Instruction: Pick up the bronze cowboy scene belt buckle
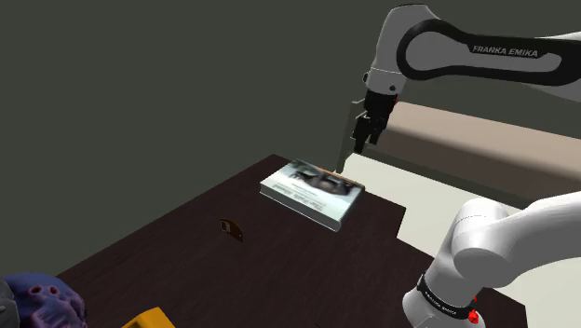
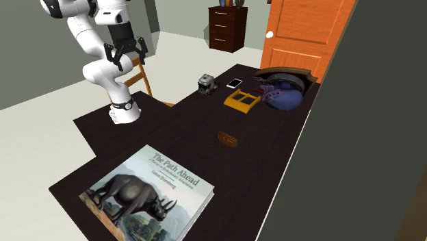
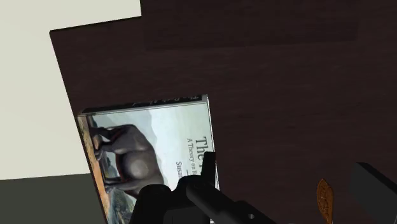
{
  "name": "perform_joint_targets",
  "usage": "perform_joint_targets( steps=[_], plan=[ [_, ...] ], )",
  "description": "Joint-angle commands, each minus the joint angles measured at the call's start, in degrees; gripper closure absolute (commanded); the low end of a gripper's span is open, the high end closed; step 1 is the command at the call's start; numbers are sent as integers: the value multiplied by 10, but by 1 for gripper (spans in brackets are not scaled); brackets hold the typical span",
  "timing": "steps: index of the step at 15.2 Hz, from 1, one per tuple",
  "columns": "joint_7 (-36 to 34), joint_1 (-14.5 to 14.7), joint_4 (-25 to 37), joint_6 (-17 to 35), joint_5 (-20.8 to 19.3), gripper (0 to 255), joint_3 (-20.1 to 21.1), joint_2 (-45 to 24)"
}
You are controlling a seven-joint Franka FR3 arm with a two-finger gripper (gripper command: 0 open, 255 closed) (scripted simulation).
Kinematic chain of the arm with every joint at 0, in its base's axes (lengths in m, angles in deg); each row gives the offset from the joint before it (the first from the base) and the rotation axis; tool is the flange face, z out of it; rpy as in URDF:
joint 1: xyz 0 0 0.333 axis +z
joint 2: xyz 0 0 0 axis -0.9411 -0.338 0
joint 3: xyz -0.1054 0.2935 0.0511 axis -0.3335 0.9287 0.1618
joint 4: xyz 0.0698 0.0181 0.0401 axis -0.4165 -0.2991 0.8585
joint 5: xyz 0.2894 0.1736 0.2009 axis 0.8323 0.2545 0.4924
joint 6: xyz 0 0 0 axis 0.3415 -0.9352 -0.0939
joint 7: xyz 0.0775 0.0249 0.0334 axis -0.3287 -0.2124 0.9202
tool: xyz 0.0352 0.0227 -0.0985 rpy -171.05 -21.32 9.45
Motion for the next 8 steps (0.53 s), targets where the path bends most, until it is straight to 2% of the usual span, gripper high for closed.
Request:
perform_joint_targets(
  steps=[1,8],
  plan=[
    [0,0,0,0,0,0,0,0],
    [-35,20,-7,110,16,0,34,-108]
  ],
)
